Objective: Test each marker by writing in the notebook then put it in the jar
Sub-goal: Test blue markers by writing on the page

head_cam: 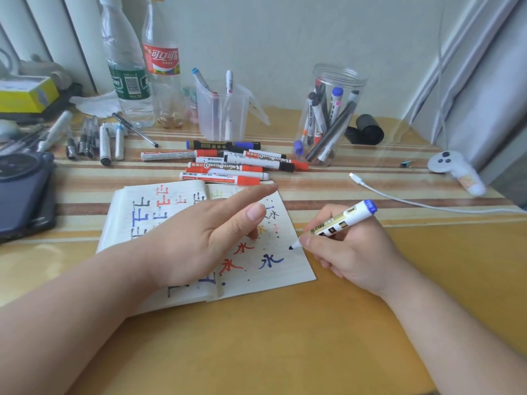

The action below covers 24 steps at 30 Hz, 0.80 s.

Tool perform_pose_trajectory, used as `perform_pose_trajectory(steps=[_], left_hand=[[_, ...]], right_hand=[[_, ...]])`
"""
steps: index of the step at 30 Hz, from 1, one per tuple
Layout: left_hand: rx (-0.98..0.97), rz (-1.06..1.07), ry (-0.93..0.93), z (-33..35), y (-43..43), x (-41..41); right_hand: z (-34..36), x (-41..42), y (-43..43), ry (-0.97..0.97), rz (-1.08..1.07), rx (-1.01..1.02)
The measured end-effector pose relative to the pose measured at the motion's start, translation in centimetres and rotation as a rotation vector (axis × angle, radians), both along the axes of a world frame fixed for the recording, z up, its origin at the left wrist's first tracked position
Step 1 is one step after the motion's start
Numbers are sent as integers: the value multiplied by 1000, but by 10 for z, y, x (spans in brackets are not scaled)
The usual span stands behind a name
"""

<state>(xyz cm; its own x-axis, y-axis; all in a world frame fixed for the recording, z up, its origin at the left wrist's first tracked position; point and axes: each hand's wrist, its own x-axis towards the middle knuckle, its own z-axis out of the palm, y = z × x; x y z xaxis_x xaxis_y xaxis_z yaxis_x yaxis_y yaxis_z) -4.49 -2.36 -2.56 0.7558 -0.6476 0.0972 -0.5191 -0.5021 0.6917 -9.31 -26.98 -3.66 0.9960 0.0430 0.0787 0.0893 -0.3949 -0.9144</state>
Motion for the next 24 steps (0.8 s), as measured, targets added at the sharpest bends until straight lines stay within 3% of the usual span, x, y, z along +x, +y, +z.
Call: perform_pose_trajectory(steps=[24], left_hand=[[1,7,31,-2,0,4]], right_hand=[[3,2,3,70,41,-6]])
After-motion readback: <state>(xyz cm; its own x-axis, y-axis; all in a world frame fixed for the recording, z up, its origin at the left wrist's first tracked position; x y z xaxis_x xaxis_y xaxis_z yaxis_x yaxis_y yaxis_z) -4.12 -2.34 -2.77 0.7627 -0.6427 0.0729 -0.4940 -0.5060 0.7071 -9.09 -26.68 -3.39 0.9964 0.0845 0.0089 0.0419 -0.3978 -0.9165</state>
